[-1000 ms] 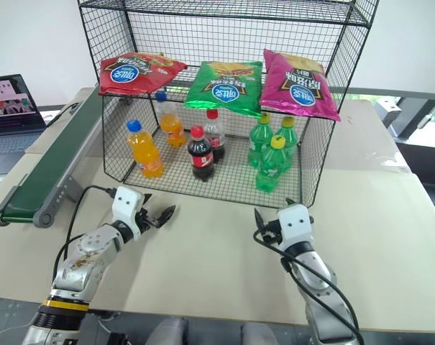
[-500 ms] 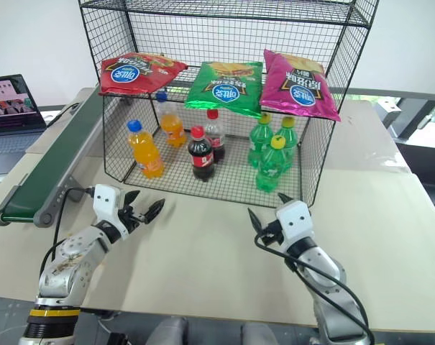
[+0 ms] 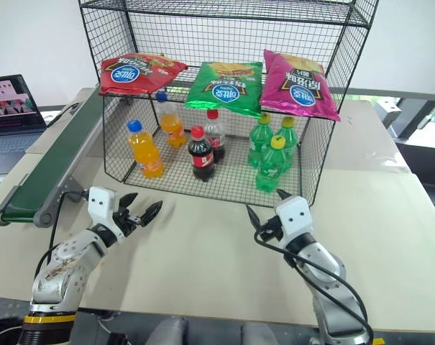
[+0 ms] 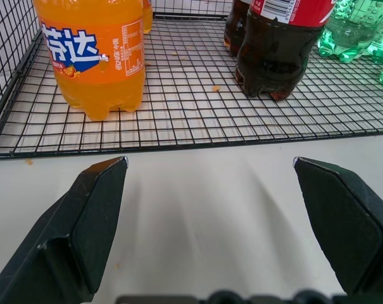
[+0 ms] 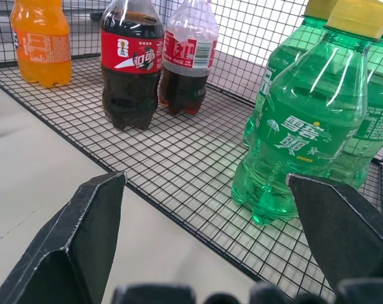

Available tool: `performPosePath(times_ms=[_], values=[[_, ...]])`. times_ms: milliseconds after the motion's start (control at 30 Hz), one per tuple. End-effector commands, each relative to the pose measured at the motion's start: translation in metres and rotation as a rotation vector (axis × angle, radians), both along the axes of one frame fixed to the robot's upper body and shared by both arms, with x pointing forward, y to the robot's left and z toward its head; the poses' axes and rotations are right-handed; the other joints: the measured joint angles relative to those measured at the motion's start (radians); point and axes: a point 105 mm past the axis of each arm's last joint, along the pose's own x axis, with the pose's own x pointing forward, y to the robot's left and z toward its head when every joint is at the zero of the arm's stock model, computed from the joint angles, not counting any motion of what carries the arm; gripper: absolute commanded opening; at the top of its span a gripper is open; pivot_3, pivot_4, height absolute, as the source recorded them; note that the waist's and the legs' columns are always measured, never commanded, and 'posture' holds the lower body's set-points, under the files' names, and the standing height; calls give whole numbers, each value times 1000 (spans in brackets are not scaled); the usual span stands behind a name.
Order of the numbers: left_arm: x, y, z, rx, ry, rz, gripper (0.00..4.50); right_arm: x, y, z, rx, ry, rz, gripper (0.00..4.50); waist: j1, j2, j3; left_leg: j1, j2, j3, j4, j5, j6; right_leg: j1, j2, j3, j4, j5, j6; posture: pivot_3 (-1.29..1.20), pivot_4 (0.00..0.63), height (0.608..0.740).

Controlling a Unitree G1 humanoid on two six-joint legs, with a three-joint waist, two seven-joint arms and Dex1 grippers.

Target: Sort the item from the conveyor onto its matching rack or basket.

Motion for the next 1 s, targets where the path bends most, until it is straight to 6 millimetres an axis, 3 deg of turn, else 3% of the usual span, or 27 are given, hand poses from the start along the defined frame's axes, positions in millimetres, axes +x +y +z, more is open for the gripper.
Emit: performPosePath(times_ms=[33, 1000], values=[[1, -1, 15, 26, -53, -19, 4474, -4, 4, 17, 13, -61, 20, 4500, 0, 0, 0, 0, 0, 0, 0, 0, 0, 0, 0, 0, 0, 0, 0, 0, 150, 740], [-4, 3, 19, 15, -72, -15, 4474, 1, 12, 20, 21, -73, 44, 4500, 0, 0, 0, 0, 0, 0, 0, 0, 0, 0, 0, 0, 1, 0, 0, 0, 150, 740]])
